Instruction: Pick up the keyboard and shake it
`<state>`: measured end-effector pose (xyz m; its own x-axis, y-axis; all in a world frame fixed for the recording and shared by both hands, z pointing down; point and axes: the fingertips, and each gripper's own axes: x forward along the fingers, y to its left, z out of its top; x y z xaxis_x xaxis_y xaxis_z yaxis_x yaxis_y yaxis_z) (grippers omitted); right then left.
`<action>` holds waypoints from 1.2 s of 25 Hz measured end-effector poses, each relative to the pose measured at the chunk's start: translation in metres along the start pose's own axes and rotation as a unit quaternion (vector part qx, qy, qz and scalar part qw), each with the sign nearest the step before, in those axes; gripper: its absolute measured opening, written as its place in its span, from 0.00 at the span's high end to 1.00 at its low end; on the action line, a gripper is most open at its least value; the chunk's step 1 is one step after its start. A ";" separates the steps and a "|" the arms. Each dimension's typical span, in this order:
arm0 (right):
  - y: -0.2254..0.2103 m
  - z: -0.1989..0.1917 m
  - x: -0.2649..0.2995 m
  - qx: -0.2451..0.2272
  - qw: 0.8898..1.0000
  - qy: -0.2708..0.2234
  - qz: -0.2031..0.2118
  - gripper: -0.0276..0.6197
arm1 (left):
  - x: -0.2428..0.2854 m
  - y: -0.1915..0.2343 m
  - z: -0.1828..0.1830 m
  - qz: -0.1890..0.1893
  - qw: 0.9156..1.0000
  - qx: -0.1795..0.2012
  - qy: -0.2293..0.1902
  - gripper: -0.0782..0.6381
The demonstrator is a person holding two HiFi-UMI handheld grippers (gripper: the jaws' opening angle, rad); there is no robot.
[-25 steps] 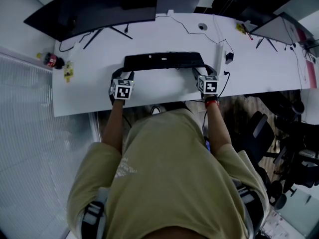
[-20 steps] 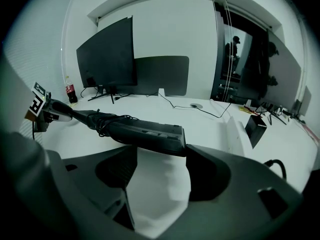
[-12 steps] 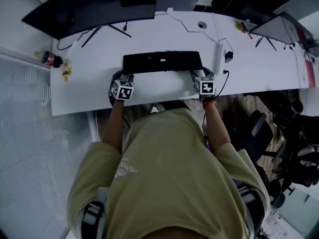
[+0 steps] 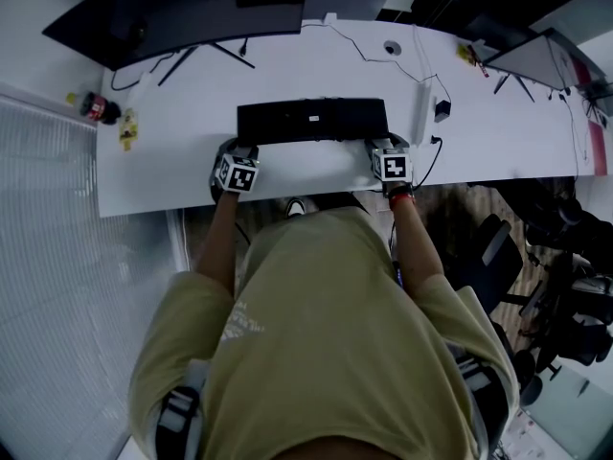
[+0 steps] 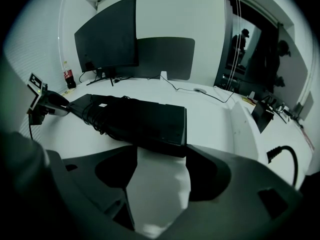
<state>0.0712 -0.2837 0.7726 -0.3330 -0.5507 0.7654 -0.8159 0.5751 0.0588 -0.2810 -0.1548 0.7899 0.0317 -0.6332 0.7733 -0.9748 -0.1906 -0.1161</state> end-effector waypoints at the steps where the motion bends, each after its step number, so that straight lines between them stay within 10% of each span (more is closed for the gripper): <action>1: 0.001 0.000 0.001 -0.001 1.000 0.003 0.000 0.47 | 0.001 0.000 -0.001 0.000 1.000 -0.001 -0.003 0.58; 12: -0.007 0.010 -0.012 0.044 0.999 0.019 0.015 0.47 | -0.011 0.006 0.005 -0.004 0.999 -0.044 -0.003 0.58; 30: 0.014 0.150 -0.052 0.087 0.983 -0.141 0.073 0.61 | -0.050 -0.015 0.172 -0.052 0.981 -0.077 -0.171 0.66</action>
<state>0.0062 -0.3381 0.6372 -0.5507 -0.6291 0.5487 -0.8099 0.5618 -0.1688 -0.2296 -0.2493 0.6452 0.1795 -0.8355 0.5194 -0.9833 -0.1683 0.0691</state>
